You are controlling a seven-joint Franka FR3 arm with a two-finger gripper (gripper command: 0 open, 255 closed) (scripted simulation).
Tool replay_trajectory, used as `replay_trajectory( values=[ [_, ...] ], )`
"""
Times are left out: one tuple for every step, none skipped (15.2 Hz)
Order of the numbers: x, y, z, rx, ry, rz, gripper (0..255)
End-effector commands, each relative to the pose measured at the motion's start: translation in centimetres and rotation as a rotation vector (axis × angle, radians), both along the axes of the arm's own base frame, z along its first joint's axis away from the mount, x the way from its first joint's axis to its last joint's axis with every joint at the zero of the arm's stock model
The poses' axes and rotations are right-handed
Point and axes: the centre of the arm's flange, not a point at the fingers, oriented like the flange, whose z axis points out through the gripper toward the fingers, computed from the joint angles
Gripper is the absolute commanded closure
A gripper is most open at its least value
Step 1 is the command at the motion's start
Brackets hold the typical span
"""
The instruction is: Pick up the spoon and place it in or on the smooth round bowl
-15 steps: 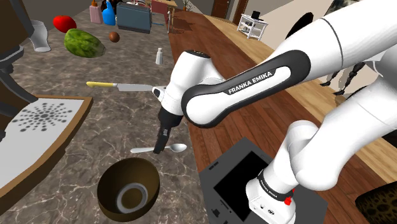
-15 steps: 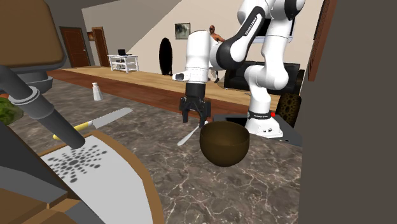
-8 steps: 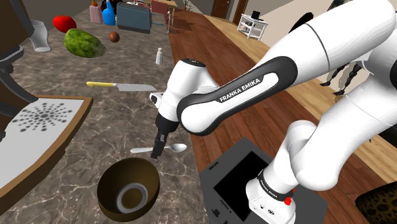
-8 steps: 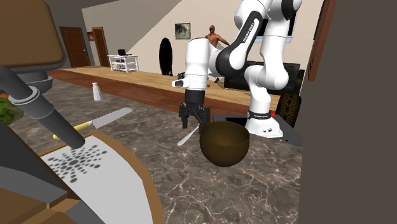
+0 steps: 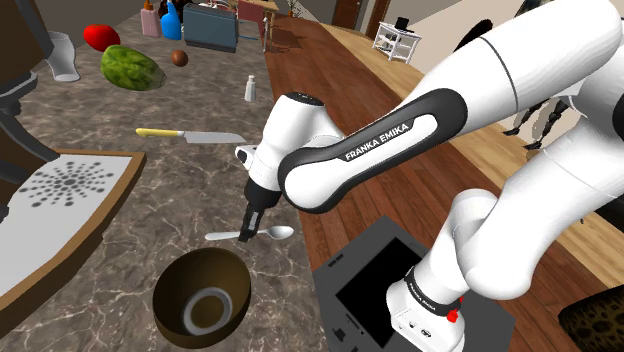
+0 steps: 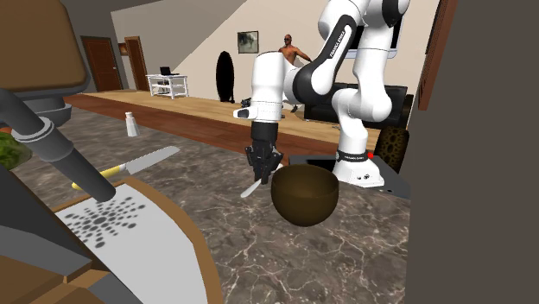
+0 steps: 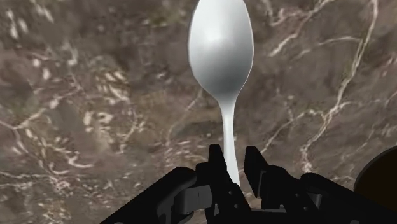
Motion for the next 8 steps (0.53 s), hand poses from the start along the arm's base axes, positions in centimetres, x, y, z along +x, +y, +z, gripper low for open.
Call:
replay_trajectory(
  values=[
    [0.0, 0.0, 0.0, 0.000, 0.000, 0.000, 255],
    [0.0, 0.0, 0.0, 0.000, 0.000, 0.000, 255],
    [0.0, 0.0, 0.0, 0.000, 0.000, 0.000, 255],
    [0.0, 0.0, 0.0, 0.000, 0.000, 0.000, 255],
    [0.0, 0.0, 0.0, 0.000, 0.000, 0.000, 255],
    [0.0, 0.0, 0.0, 0.000, 0.000, 0.000, 255],
    [0.0, 0.0, 0.5, 0.000, 0.000, 0.000, 255],
    [0.0, 0.0, 1.1, 0.000, 0.000, 0.000, 255]
  ],
)
